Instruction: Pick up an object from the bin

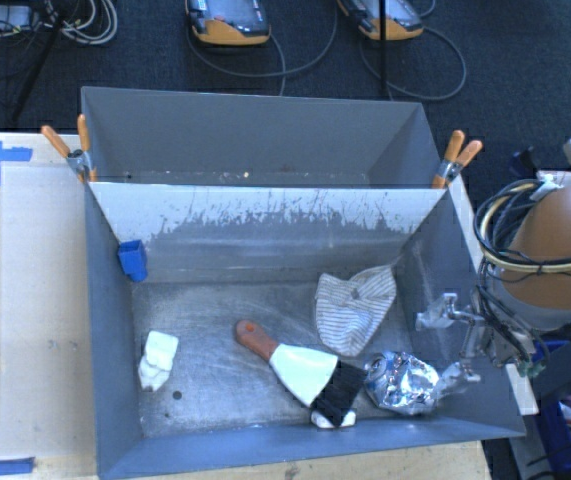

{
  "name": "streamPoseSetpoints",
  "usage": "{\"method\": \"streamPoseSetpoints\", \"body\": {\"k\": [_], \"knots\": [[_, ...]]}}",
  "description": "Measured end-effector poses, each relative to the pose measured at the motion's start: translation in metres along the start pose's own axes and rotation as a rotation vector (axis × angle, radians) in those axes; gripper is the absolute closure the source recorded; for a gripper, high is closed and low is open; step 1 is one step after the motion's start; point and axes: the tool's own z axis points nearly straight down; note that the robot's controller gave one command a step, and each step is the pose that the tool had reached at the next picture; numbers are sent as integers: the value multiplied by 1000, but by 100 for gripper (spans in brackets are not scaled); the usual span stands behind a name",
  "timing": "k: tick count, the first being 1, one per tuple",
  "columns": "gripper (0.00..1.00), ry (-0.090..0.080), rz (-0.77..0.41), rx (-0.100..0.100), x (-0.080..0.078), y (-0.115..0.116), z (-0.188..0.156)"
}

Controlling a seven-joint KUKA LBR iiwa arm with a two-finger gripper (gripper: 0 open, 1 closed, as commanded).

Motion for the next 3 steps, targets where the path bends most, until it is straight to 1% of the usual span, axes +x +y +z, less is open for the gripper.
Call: {"method": "streamPoseSetpoints", "body": {"k": [1, 2, 3], "knots": [[0, -3, -30, -1, -10, 3, 24], [0, -12, -156, 1, -8, 4, 76], [100, -7, -161, 2, -7, 4, 75]]}}
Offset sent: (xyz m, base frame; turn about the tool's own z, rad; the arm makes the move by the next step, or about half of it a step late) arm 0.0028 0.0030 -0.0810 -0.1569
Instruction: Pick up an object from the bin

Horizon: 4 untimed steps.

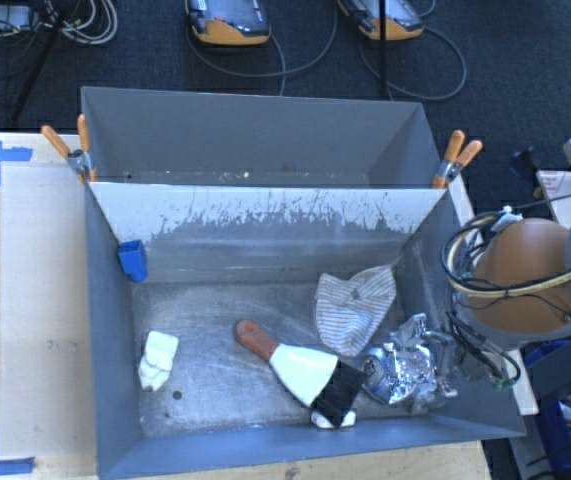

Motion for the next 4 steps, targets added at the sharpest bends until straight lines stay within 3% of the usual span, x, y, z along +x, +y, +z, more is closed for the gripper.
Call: {"method": "streamPoseSetpoints", "body": {"k": [4], "knots": [[100, 2, -1, -1, 2, 1, -17]]}}
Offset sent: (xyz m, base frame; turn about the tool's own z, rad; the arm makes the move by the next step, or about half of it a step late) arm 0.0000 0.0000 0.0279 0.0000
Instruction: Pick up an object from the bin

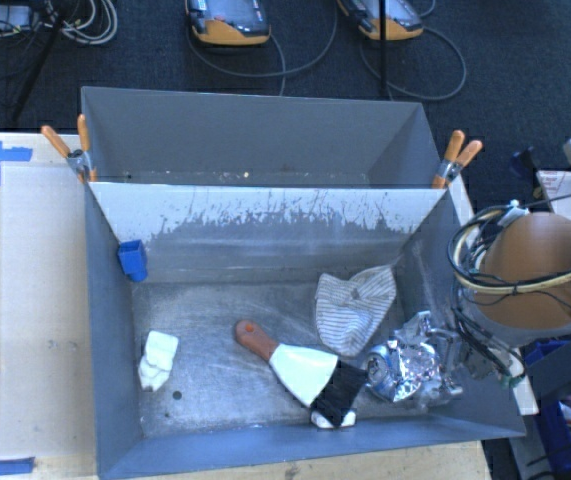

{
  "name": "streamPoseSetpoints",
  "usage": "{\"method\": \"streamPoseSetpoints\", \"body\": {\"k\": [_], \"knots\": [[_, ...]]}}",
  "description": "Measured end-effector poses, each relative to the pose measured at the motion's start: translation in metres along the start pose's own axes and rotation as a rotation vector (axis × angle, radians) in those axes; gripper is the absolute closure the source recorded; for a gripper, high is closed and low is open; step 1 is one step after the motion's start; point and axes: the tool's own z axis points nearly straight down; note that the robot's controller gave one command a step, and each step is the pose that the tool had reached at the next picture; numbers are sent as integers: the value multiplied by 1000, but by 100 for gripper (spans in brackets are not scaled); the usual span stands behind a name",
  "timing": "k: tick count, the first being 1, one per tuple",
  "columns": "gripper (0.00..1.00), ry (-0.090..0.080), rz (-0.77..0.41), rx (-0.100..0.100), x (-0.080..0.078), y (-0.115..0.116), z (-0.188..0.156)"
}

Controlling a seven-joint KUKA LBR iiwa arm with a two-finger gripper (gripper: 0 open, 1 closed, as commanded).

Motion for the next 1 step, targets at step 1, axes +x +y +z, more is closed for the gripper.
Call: {"method": "streamPoseSetpoints", "body": {"k": [1], "knots": [[100, -1, 0, 1, 0, 0, -7]]}}
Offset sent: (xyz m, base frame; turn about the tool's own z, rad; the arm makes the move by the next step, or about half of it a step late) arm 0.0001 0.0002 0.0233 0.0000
